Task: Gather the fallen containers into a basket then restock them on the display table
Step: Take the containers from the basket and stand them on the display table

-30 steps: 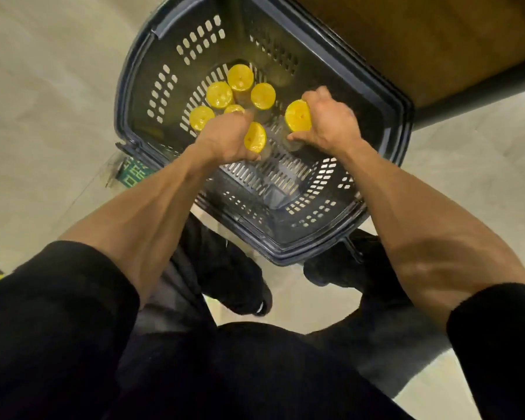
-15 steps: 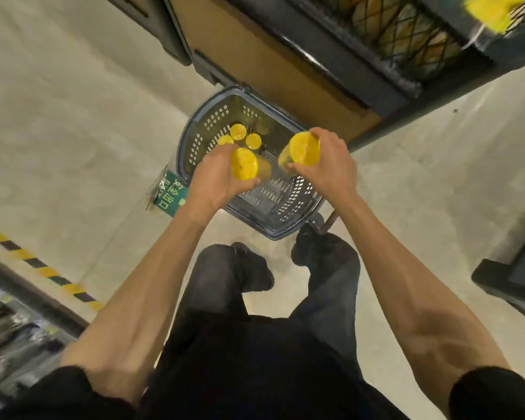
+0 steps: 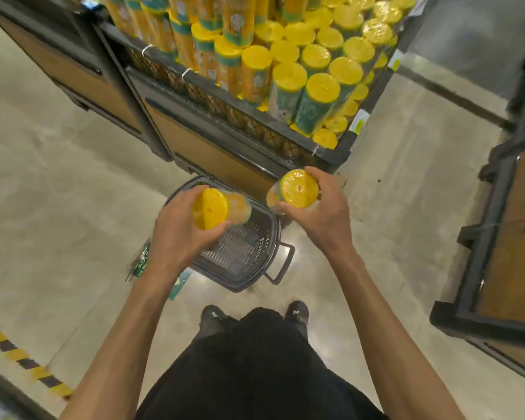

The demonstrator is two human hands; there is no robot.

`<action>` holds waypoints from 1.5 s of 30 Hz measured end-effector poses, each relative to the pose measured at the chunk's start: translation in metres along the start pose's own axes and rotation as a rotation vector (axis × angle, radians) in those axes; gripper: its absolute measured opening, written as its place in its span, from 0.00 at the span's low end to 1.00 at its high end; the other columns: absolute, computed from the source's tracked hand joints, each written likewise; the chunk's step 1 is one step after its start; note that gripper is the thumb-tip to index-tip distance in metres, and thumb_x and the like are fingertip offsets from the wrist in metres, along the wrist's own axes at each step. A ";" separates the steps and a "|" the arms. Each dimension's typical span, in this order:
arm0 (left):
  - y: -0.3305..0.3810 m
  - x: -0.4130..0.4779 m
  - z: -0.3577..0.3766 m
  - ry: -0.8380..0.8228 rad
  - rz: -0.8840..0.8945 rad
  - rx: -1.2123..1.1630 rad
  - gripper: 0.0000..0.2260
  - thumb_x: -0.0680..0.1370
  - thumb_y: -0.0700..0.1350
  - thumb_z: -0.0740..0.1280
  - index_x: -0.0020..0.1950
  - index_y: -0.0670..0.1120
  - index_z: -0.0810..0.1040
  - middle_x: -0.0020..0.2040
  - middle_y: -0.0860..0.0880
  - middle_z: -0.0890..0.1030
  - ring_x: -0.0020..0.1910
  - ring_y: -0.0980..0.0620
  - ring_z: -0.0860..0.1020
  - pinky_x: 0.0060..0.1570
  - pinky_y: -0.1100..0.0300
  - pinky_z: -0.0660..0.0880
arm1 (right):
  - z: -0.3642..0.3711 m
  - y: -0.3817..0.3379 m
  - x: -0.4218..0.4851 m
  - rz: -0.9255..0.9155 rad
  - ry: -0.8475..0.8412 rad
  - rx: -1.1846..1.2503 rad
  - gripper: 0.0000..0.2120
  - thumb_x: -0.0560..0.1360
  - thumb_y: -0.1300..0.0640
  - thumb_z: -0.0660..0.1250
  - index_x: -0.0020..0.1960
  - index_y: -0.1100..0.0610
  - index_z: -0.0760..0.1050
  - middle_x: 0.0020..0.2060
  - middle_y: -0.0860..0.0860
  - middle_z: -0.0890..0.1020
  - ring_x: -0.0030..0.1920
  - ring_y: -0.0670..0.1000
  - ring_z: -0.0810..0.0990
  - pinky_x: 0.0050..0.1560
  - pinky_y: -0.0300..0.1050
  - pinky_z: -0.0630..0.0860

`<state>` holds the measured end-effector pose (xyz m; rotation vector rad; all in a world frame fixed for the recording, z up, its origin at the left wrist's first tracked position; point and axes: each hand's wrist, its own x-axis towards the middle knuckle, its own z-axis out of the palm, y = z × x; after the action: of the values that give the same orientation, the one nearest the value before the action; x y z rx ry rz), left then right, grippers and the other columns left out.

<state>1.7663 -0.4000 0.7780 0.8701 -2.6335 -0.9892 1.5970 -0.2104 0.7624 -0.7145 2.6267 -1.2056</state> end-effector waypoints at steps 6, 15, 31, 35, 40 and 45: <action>0.077 0.000 0.031 0.117 0.067 -0.049 0.32 0.68 0.56 0.78 0.68 0.50 0.73 0.62 0.49 0.78 0.57 0.49 0.76 0.55 0.52 0.76 | -0.085 0.025 0.007 -0.047 0.054 0.078 0.39 0.63 0.44 0.81 0.70 0.48 0.70 0.61 0.43 0.75 0.59 0.43 0.74 0.56 0.42 0.76; 0.190 0.000 0.097 0.282 0.050 -0.201 0.30 0.69 0.50 0.78 0.69 0.48 0.73 0.63 0.52 0.77 0.58 0.60 0.72 0.58 0.57 0.73 | -0.191 0.087 0.014 -0.092 0.094 0.147 0.38 0.63 0.44 0.81 0.69 0.47 0.70 0.60 0.44 0.76 0.58 0.43 0.75 0.56 0.44 0.78; 0.263 0.039 0.127 0.308 0.101 -0.238 0.32 0.68 0.57 0.77 0.68 0.51 0.73 0.61 0.54 0.78 0.58 0.57 0.76 0.56 0.56 0.77 | -0.250 0.130 0.065 -0.142 0.005 0.243 0.37 0.63 0.42 0.80 0.68 0.49 0.73 0.60 0.44 0.78 0.59 0.41 0.76 0.59 0.43 0.77; 0.270 0.064 0.130 0.333 0.078 -0.262 0.32 0.67 0.58 0.76 0.68 0.52 0.74 0.61 0.54 0.78 0.59 0.57 0.77 0.57 0.54 0.77 | -0.253 0.131 0.095 -0.158 -0.035 0.252 0.37 0.63 0.41 0.80 0.68 0.48 0.73 0.59 0.42 0.78 0.58 0.40 0.77 0.57 0.43 0.78; 0.273 0.106 0.129 0.385 0.060 -0.277 0.31 0.68 0.54 0.78 0.68 0.51 0.74 0.61 0.54 0.78 0.59 0.56 0.77 0.57 0.53 0.77 | -0.253 0.122 0.154 -0.216 -0.072 0.268 0.37 0.62 0.43 0.81 0.68 0.49 0.74 0.59 0.42 0.78 0.59 0.40 0.77 0.58 0.40 0.77; 0.274 0.151 0.119 0.462 0.002 -0.309 0.30 0.66 0.57 0.77 0.67 0.53 0.75 0.60 0.57 0.77 0.58 0.60 0.75 0.54 0.65 0.73 | -0.245 0.101 0.227 -0.319 -0.165 0.226 0.36 0.63 0.43 0.80 0.67 0.48 0.73 0.60 0.42 0.78 0.60 0.39 0.76 0.60 0.39 0.76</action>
<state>1.4751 -0.2593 0.8640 0.8922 -2.0341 -1.0142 1.2803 -0.1005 0.8593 -1.1632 2.2553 -1.4252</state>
